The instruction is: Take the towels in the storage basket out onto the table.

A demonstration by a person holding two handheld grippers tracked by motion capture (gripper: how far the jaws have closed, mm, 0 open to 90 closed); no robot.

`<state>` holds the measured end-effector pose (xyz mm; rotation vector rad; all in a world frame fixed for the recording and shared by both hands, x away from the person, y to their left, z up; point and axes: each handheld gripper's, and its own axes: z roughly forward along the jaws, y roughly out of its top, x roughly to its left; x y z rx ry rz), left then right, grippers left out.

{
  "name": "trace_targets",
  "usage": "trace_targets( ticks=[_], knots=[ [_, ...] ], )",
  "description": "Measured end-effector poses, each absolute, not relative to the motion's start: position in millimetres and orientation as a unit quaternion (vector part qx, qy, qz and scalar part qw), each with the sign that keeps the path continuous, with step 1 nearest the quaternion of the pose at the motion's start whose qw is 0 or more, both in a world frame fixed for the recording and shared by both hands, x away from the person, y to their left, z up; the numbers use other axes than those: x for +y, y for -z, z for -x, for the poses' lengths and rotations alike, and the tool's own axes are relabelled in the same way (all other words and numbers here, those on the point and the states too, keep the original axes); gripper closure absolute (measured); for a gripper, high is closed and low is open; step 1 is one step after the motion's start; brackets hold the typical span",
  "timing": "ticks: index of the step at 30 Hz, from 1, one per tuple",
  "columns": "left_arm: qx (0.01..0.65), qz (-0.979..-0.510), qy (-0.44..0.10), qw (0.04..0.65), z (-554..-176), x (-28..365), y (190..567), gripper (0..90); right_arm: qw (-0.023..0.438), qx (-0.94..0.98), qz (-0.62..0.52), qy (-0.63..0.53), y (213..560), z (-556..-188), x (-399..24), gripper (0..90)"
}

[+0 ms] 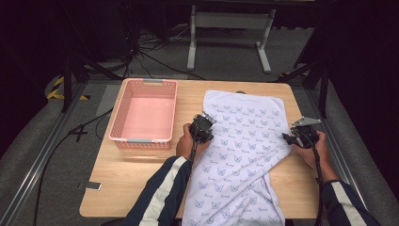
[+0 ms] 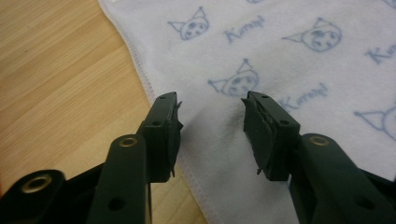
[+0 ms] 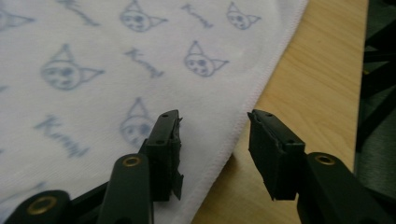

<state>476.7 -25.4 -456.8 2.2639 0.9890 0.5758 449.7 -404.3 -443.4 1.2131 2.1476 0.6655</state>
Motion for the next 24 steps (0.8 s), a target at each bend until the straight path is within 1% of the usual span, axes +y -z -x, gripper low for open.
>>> trace_targets(
  ticks=[1, 2, 3, 4, 5, 6, 8, 10, 13, 14, 16, 19, 20, 22, 24],
  knots=[
    [0.354, -0.857, -0.196, 0.318, -464.6, -24.6, 452.1, 50.2, 0.269, 0.806, -0.429, -0.307, 427.9, -427.5, -401.0, 52.3],
    [0.342, -0.861, -0.185, 0.329, -455.8, -24.0, 448.9, 49.9, 0.267, 0.812, -0.412, -0.315, 422.7, -417.6, -397.4, 51.8],
    [0.322, -0.866, -0.173, 0.341, -442.8, -22.5, 445.6, 50.1, 0.254, 0.820, -0.393, -0.328, 417.5, -403.3, -391.3, 51.3],
    [0.322, -0.866, -0.173, 0.341, -442.8, -22.5, 445.6, 49.9, 0.254, 0.820, -0.393, -0.328, 417.5, -403.3, -391.3, 51.3],
    [0.297, -0.875, -0.163, 0.346, -428.8, -20.0, 443.2, 49.9, 0.227, 0.833, -0.364, -0.349, 413.9, -383.9, -382.9, 52.7],
    [0.277, -0.880, -0.153, 0.354, -417.7, -17.8, 442.9, 50.4, 0.212, 0.847, -0.330, -0.359, 414.2, -362.9, -371.6, 54.9],
    [0.246, -0.893, -0.153, 0.344, -398.6, -14.6, 444.8, 51.7, 0.188, 0.873, -0.284, -0.349, 419.9, -333.0, -353.9, 56.5],
    [0.232, -0.900, -0.141, 0.341, -387.3, -10.9, 448.4, 51.6, 0.149, 0.880, -0.277, -0.356, 426.2, -313.5, -342.5, 56.6],
    [0.224, -0.906, -0.141, 0.329, -381.1, -6.2, 454.6, 51.9, 0.132, 0.883, -0.279, -0.354, 431.5, -300.7, -332.0, 55.8],
    [0.225, -0.907, -0.143, 0.325, -381.2, -4.6, 457.2, 52.0, 0.133, 0.885, -0.281, -0.347, 432.9, -299.4, -329.6, 55.5],
    [0.232, -0.905, -0.130, 0.331, -383.1, 0.8, 460.3, 52.3, 0.122, 0.889, -0.288, -0.336, 437.8, -299.8, -326.8, 56.1],
    [0.240, -0.904, -0.125, 0.332, -383.7, 5.2, 460.6, 52.3, 0.142, 0.902, -0.290, -0.287, 447.0, -302.1, -326.5, 65.7],
    [0.238, -0.904, -0.130, 0.332, -383.3, 6.6, 460.7, 52.3, 0.136, 0.898, -0.298, -0.293, 446.9, -302.8, -330.0, 72.4],
    [0.241, -0.902, -0.132, 0.334, -382.0, 10.3, 461.2, 53.0, 0.145, 0.898, -0.304, -0.281, 444.6, -302.1, -337.8, 80.0],
    [0.249, -0.899, -0.127, 0.337, -381.8, 15.2, 461.8, 53.0, 0.143, 0.896, -0.316, -0.277, 442.4, -299.3, -347.7, 84.5]
  ],
)
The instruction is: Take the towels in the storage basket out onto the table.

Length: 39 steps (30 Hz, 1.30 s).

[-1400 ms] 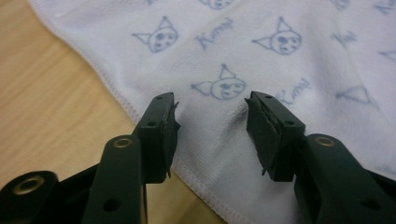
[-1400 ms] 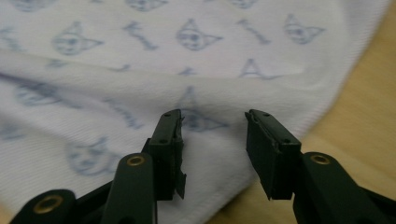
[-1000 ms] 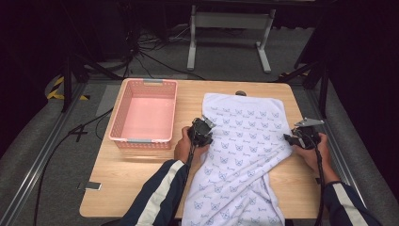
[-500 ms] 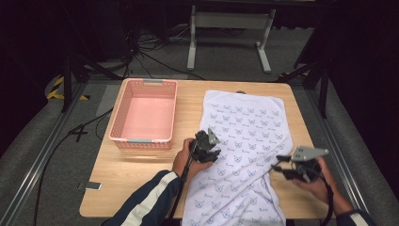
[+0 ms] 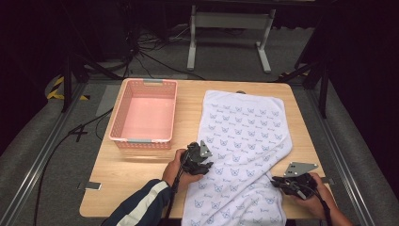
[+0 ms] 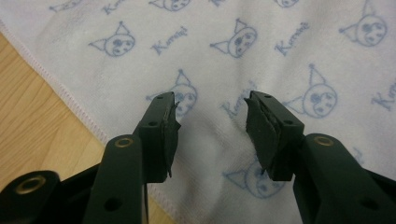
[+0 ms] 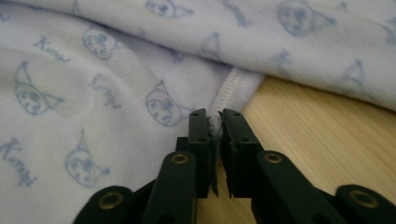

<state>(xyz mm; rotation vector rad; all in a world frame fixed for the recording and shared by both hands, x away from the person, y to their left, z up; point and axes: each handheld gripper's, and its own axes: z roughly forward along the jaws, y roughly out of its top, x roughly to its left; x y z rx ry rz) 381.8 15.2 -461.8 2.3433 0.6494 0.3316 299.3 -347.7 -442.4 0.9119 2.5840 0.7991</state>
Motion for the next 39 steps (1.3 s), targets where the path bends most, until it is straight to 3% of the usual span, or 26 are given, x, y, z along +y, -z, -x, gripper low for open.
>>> trace_targets(
  ticks=[9, 10, 12, 14, 15, 18, 22, 26, 35, 39],
  knots=[
    [0.277, -0.895, -0.123, 0.328, -376.1, 34.1, 460.5, 56.2, 0.133, 0.860, -0.418, -0.259, 438.3, -275.7, -399.8, 81.9],
    [0.281, -0.894, -0.121, 0.326, -375.1, 36.4, 460.3, 56.4, 0.144, 0.857, -0.430, -0.244, 439.1, -274.4, -404.0, 76.6],
    [0.287, -0.893, -0.117, 0.327, -373.7, 40.2, 460.5, 56.4, 0.142, 0.845, -0.448, -0.254, 436.5, -272.2, -410.8, 76.3],
    [0.290, -0.892, -0.119, 0.324, -372.0, 42.0, 460.4, 55.1, 0.163, 0.841, -0.447, -0.259, 431.4, -271.8, -411.7, 69.2],
    [0.292, -0.891, -0.123, 0.324, -371.7, 41.9, 460.6, 52.8, 0.166, 0.837, -0.438, -0.282, 427.8, -273.2, -409.8, 62.7],
    [0.291, -0.890, -0.130, 0.326, -372.7, 41.2, 460.5, 45.3, 0.185, 0.839, -0.400, -0.320, 419.1, -281.8, -393.6, 56.0],
    [0.264, -0.892, -0.109, 0.351, -363.9, 35.6, 456.9, 38.4, 0.174, 0.855, -0.364, -0.327, 423.9, -301.8, -366.9, 55.6],
    [0.212, -0.908, -0.084, 0.352, -349.4, 26.4, 455.9, 38.5, 0.157, 0.868, -0.356, -0.309, 437.9, -319.1, -357.1, 63.7],
    [0.195, -0.918, -0.072, 0.337, -343.4, 25.9, 462.5, 41.3, 0.158, 0.861, -0.391, -0.286, 445.9, -327.1, -375.8, 77.8],
    [0.198, -0.919, -0.071, 0.335, -341.1, 28.2, 462.5, 41.3, 0.156, 0.846, -0.424, -0.284, 445.6, -318.7, -391.1, 79.0]
  ],
)
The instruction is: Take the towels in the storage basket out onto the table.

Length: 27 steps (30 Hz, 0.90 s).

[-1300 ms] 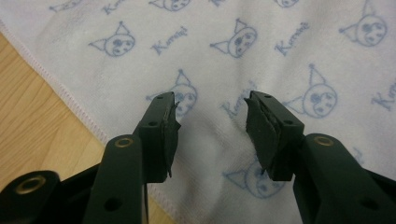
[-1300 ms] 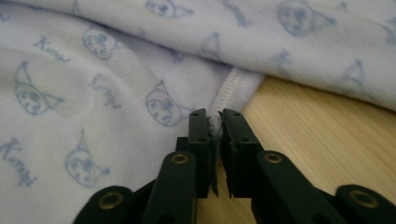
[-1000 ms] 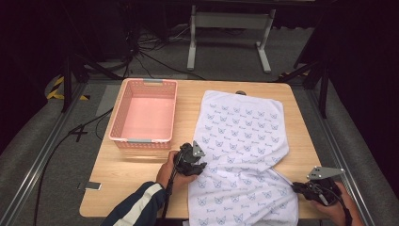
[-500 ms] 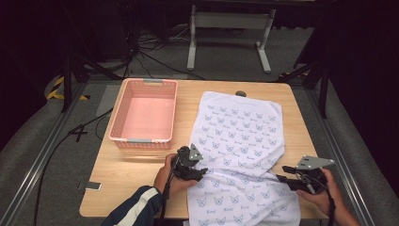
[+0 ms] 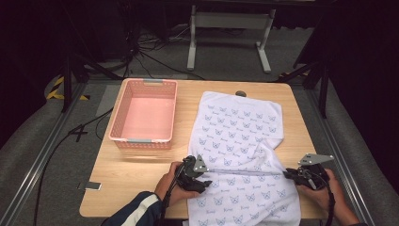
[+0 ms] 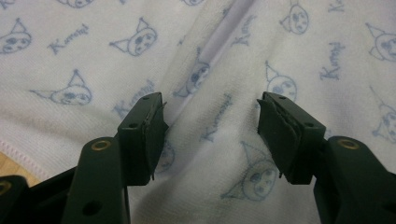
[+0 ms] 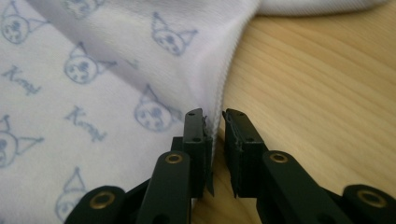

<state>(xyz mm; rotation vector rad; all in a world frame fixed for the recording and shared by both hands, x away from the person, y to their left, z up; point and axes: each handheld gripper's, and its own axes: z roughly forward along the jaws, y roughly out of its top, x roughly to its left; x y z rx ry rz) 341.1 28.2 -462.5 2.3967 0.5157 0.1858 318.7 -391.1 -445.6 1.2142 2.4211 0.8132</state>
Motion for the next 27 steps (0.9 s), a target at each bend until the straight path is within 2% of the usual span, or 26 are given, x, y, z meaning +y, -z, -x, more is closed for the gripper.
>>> trace_targets(
  ticks=[7, 9, 11, 12, 15, 18, 20, 23, 25, 27],
  knots=[
    [0.194, -0.920, -0.062, 0.334, -329.6, 29.7, 462.2, 39.9, 0.143, 0.840, -0.445, -0.274, 443.2, -301.9, -404.2, 78.8],
    [0.184, -0.925, -0.052, 0.330, -326.0, 29.0, 461.1, 37.3, 0.141, 0.849, -0.435, -0.264, 441.1, -298.9, -402.3, 74.7],
    [0.171, -0.928, -0.049, 0.326, -325.1, 27.3, 457.2, 36.8, 0.148, 0.848, -0.434, -0.267, 435.9, -299.3, -400.2, 66.8],
    [0.165, -0.926, -0.056, 0.336, -329.6, 26.5, 452.8, 36.7, 0.154, 0.842, -0.432, -0.283, 431.2, -301.7, -398.4, 64.3],
    [0.198, -0.906, -0.074, 0.368, -350.0, 21.3, 442.1, 35.3, 0.187, 0.840, -0.403, -0.311, 420.5, -318.2, -387.9, 58.5],
    [0.217, -0.895, -0.091, 0.378, -378.6, 10.1, 436.8, 35.0, 0.197, 0.837, -0.401, -0.316, 420.7, -347.5, -373.5, 56.2],
    [0.229, -0.889, -0.098, 0.384, -394.9, 3.3, 438.4, 35.0, 0.188, 0.832, -0.404, -0.331, 423.4, -360.8, -366.7, 56.0],
    [0.255, -0.886, -0.089, 0.378, -419.5, -6.2, 447.5, 36.7, 0.192, 0.842, -0.397, -0.310, 432.1, -375.1, -351.8, 55.5],
    [0.260, -0.888, -0.113, 0.362, -426.0, -10.2, 453.8, 37.2, 0.203, 0.850, -0.398, -0.280, 438.4, -379.8, -348.4, 56.4],
    [0.256, -0.894, -0.113, 0.349, -429.2, -11.2, 459.3, 39.4, 0.203, 0.849, -0.411, -0.263, 445.7, -381.4, -352.9, 56.4]
  ],
)
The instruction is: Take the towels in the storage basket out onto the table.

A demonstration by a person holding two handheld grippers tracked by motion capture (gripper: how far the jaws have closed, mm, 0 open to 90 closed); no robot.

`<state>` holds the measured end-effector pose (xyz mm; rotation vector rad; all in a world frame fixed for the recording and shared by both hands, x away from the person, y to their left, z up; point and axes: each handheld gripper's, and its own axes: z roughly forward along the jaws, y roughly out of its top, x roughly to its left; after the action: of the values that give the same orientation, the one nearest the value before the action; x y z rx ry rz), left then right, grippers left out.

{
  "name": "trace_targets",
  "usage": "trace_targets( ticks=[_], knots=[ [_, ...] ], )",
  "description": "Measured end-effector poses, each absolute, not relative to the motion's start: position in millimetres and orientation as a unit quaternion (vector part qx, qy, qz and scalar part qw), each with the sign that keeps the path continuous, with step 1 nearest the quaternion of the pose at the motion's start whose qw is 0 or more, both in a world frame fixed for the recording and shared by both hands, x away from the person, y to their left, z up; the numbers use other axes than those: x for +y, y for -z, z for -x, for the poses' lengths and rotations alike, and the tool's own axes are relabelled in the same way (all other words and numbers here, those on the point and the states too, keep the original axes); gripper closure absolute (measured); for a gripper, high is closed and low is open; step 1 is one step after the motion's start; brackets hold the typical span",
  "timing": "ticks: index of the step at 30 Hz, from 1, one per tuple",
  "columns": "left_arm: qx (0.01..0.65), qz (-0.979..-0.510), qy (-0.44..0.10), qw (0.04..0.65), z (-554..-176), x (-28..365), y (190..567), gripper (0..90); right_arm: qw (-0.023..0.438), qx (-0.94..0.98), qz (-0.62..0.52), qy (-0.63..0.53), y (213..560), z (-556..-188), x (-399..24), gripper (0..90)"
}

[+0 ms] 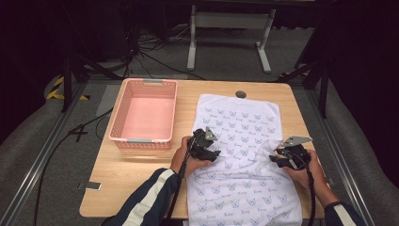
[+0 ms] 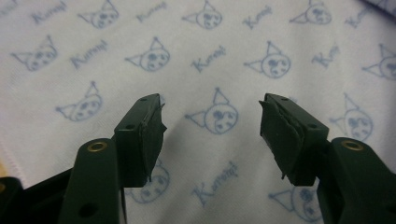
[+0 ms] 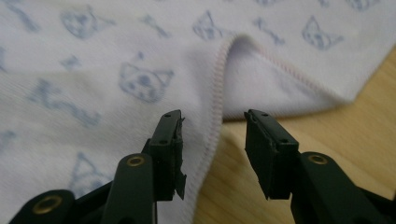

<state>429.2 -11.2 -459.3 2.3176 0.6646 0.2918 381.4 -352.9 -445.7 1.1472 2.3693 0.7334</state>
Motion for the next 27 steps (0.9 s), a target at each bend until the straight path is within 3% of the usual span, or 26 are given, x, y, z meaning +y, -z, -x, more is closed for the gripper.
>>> trace_targets(
  ticks=[12, 20, 23, 27],
  knots=[
    [0.269, -0.893, -0.097, 0.346, -408.9, 3.6, 463.2, 41.9, 0.177, 0.806, -0.501, -0.262, 443.7, -343.7, -407.5, 56.5],
    [0.220, -0.915, -0.040, 0.336, -373.1, 5.0, 458.1, 41.5, 0.171, 0.818, -0.483, -0.262, 443.9, -299.2, -422.5, 55.9],
    [0.211, -0.915, -0.062, 0.339, -374.9, 9.3, 454.8, 36.0, 0.179, 0.833, -0.443, -0.280, 436.5, -293.7, -417.6, 54.1],
    [0.258, -0.892, -0.087, 0.361, -395.0, 12.9, 453.1, 33.2, 0.213, 0.835, -0.377, -0.338, 411.3, -317.0, -399.4, 54.8]
  ],
)
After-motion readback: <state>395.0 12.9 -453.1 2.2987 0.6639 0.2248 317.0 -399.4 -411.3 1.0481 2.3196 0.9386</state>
